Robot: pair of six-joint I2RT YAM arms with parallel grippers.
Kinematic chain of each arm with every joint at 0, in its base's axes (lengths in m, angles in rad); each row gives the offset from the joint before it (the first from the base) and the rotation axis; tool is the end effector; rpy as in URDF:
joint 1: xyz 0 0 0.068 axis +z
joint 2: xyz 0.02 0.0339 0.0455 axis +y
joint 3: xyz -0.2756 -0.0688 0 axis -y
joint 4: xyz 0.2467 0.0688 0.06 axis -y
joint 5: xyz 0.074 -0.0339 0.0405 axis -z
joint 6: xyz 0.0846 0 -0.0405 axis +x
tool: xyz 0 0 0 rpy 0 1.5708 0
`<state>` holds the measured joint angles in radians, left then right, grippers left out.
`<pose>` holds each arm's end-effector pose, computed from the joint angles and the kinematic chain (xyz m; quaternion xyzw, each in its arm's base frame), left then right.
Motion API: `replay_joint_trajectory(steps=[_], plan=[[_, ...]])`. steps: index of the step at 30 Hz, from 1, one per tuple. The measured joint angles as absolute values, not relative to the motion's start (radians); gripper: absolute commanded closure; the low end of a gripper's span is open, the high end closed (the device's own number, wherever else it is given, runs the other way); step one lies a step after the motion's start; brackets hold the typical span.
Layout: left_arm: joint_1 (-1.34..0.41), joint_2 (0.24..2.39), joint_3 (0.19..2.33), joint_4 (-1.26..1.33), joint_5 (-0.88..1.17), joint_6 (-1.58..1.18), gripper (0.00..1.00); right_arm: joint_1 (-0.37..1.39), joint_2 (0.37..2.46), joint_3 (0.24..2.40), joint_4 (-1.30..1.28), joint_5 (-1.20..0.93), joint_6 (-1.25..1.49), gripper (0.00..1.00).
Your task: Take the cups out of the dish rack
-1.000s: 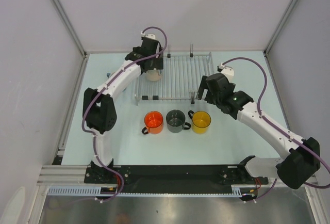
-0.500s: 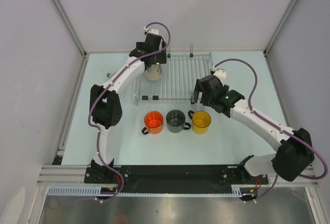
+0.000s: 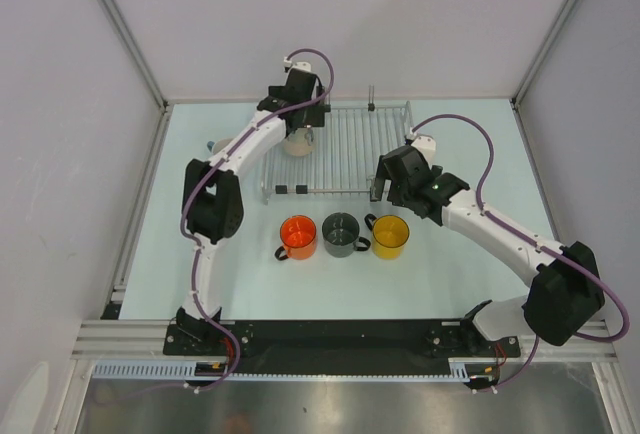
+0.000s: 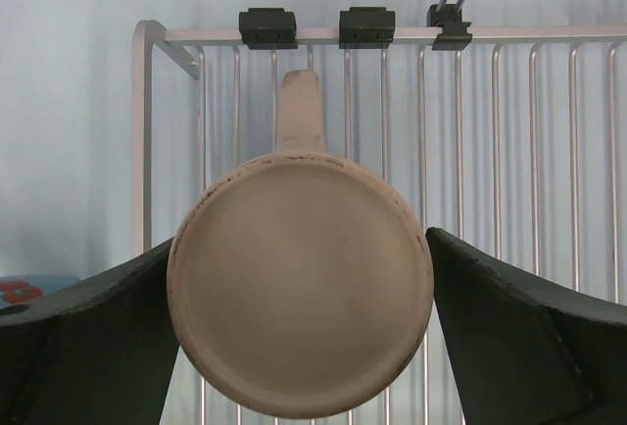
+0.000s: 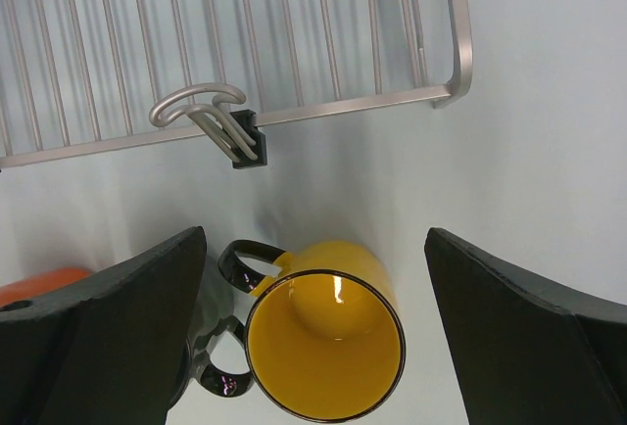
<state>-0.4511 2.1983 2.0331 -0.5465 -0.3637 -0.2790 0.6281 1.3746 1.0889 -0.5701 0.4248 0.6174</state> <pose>0.5089 -0.2131 0.2552 0.0018 0.8973 0.0074 0.4413 0.2786 0.1592 0.2578 0.0689 0.9161 0.0391 0.3930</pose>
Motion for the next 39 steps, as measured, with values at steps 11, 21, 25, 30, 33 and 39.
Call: replay_joint_trajectory(steps=[11, 21, 25, 30, 33, 39], plan=[[-0.432, 2.231, 2.033, -0.545, -0.334, -0.290, 0.43, 0.624, 1.378, 1.090, -0.570, 0.425, 0.609, 0.00], [-0.411, 2.231, 2.033, -0.535, -0.279, -0.297, 1.00, 0.624, 1.378, 1.090, -0.571, 0.425, 0.609, 0.00], [-0.408, 2.231, 2.033, -0.533, -0.266, -0.298, 1.00, 0.624, 1.378, 1.090, -0.570, 0.426, 0.609, 0.00], [-0.403, 2.218, 2.024, -0.528, -0.242, -0.307, 1.00, 0.617, 1.372, 1.090, -0.570, 0.426, 0.609, 0.00], [-0.402, 2.171, 1.955, -0.498, -0.205, -0.324, 1.00, 0.611, 1.355, 1.090, -0.571, 0.426, 0.609, 0.00], [-0.416, 2.086, 1.903, -0.533, -0.143, -0.363, 1.00, 0.600, 1.297, 1.091, -0.571, 0.432, 0.609, 0.00]])
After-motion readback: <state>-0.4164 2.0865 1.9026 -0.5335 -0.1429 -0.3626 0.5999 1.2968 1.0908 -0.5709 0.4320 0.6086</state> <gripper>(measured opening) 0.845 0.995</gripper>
